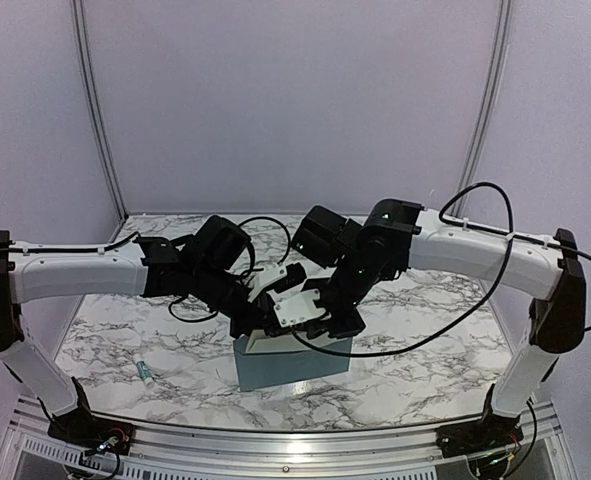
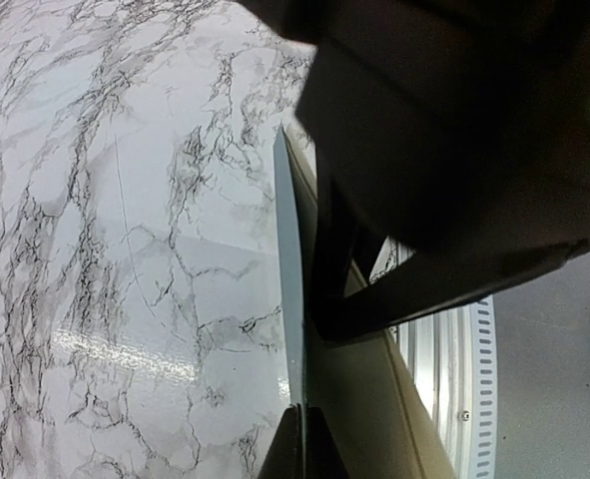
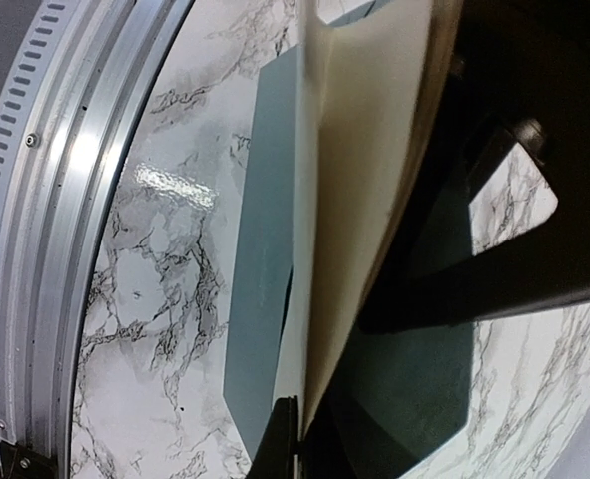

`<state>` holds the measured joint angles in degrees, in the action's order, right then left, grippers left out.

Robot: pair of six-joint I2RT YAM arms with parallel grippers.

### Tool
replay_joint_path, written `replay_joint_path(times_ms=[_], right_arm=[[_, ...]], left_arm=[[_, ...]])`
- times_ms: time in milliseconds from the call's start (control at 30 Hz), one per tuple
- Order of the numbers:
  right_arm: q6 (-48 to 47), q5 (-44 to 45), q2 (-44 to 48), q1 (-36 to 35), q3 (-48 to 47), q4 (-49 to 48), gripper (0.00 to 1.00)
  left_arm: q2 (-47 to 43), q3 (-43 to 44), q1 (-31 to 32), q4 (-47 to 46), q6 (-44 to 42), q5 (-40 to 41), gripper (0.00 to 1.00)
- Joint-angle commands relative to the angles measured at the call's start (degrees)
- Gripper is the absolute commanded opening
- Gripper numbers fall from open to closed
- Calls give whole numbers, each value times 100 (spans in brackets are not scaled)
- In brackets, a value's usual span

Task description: Place the letter into the envelope and seal it

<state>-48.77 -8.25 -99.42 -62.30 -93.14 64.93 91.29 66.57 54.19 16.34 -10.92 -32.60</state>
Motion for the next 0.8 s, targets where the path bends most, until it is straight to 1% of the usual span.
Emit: replay_joint_path(times_ms=[0, 467, 500, 533, 567, 767], right_arm=[[259, 188, -94, -58, -76, -72, 0], [549, 448, -157, -97, 101, -311, 0], [560, 463, -150, -98, 115, -326, 1], [577, 472, -130, -98, 132, -351, 6], [586, 461, -100, -98, 149, -371, 8], [643, 142, 124, -98, 249, -495, 11]], left_arm=[[27, 93, 21, 107, 39, -141, 0], [182, 189, 23, 108, 135, -252, 0], [189, 198, 21, 107, 141, -242, 0], [201, 203, 21, 112, 142, -242, 0], [205, 207, 22, 112, 143, -240, 0], [213, 199, 21, 111, 125, -202, 0]])
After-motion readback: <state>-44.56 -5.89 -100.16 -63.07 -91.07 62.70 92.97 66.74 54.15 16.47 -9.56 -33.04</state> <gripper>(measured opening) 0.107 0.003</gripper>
